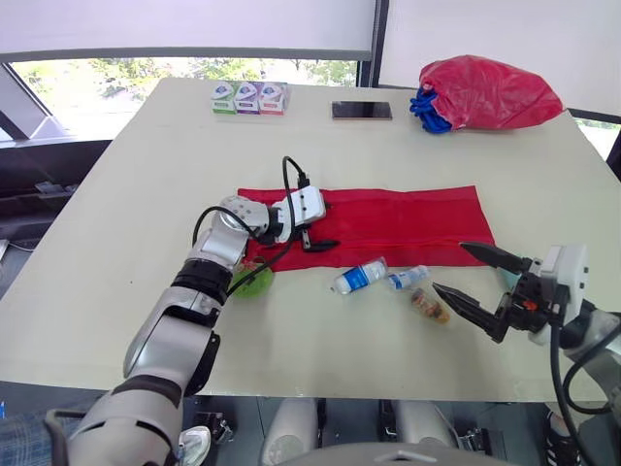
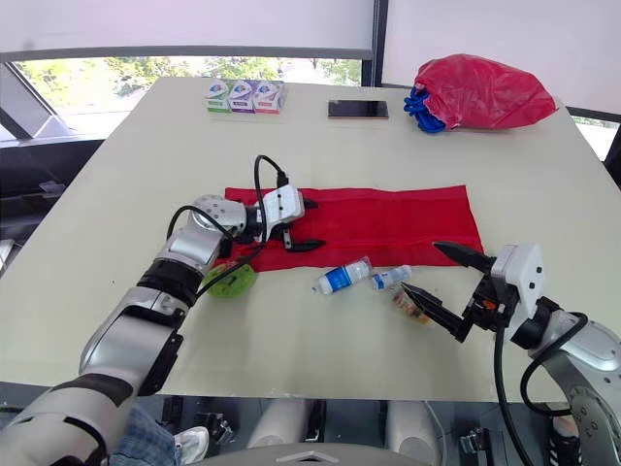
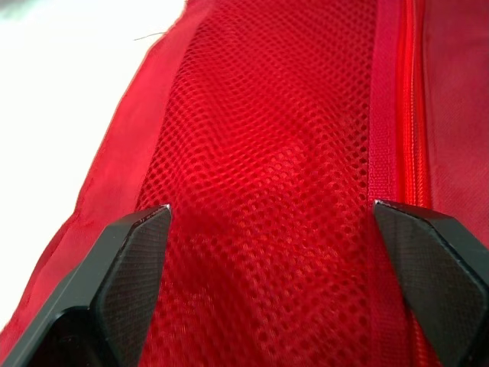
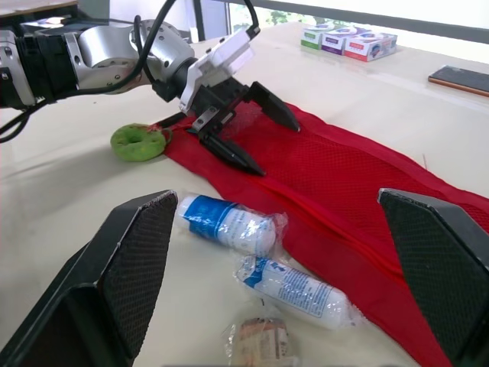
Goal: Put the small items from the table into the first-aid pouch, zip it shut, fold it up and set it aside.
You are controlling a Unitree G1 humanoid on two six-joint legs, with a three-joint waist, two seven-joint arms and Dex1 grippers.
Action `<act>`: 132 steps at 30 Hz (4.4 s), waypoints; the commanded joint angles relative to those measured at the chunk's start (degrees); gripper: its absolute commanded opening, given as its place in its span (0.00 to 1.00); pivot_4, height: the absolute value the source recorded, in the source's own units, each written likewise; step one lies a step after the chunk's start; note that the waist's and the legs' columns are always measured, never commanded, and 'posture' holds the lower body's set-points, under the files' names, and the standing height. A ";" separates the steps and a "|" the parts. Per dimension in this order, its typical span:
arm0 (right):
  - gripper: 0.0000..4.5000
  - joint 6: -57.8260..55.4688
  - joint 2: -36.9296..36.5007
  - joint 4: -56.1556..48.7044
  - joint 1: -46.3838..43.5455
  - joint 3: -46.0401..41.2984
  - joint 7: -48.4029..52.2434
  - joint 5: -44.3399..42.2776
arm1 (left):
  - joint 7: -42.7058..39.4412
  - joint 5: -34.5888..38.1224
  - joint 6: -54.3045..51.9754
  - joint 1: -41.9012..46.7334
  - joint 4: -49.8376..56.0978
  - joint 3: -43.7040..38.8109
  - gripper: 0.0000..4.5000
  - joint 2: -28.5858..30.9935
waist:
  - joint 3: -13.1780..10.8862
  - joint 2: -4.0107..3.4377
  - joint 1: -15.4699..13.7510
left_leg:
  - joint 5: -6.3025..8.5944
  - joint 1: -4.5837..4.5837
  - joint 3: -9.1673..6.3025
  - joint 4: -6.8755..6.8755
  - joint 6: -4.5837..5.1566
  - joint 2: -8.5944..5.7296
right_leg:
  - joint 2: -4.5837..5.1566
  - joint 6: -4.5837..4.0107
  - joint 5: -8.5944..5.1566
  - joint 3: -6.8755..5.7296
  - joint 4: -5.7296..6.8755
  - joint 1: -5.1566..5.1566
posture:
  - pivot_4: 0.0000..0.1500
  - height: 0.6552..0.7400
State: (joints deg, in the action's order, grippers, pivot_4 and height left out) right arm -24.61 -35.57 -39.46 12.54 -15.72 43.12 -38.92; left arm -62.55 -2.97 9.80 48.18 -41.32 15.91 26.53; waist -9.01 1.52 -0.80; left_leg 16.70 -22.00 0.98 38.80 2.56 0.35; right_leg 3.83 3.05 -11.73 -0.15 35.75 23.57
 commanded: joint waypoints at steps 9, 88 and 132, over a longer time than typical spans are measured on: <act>1.00 2.31 0.78 -2.29 0.97 0.44 -2.21 1.14 | -3.27 -0.67 6.44 1.18 -1.94 -0.16 1.00 -1.96 | 0.00 0.00 0.02 | 0.00 0.01 -0.01 0.02 0.00 0.02 | 0.00 0.00 0.00 0.00 0.03 0.00 | 1.00 1.00; 1.00 10.74 -22.06 31.98 -16.75 -12.42 41.67 -3.39 | -6.54 -8.08 20.72 18.00 -28.44 -1.11 0.01 -16.42 | -0.03 0.04 0.00 | 0.05 -0.22 -0.22 0.48 0.08 -0.02 | -0.09 0.04 0.04 0.04 0.10 -0.05 | 1.00 1.00; 0.89 -18.31 2.01 20.61 -54.96 51.75 14.94 40.78 | -10.69 -6.38 21.34 12.03 -24.29 -2.54 0.00 -10.32 | -0.01 -0.01 0.48 | 0.04 -0.34 -0.25 0.55 0.07 -0.04 | -0.14 0.03 0.05 -0.08 0.16 0.06 | 1.00 1.00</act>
State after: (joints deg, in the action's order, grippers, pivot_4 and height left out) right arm -42.35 -34.43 -18.00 -40.89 35.49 58.83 0.73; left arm -72.77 -10.32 30.40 60.35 -67.86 13.87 15.81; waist -9.02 1.52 -0.32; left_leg 16.74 -22.34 0.72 39.35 2.63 0.31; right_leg 3.69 3.07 -11.68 -0.22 35.91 23.63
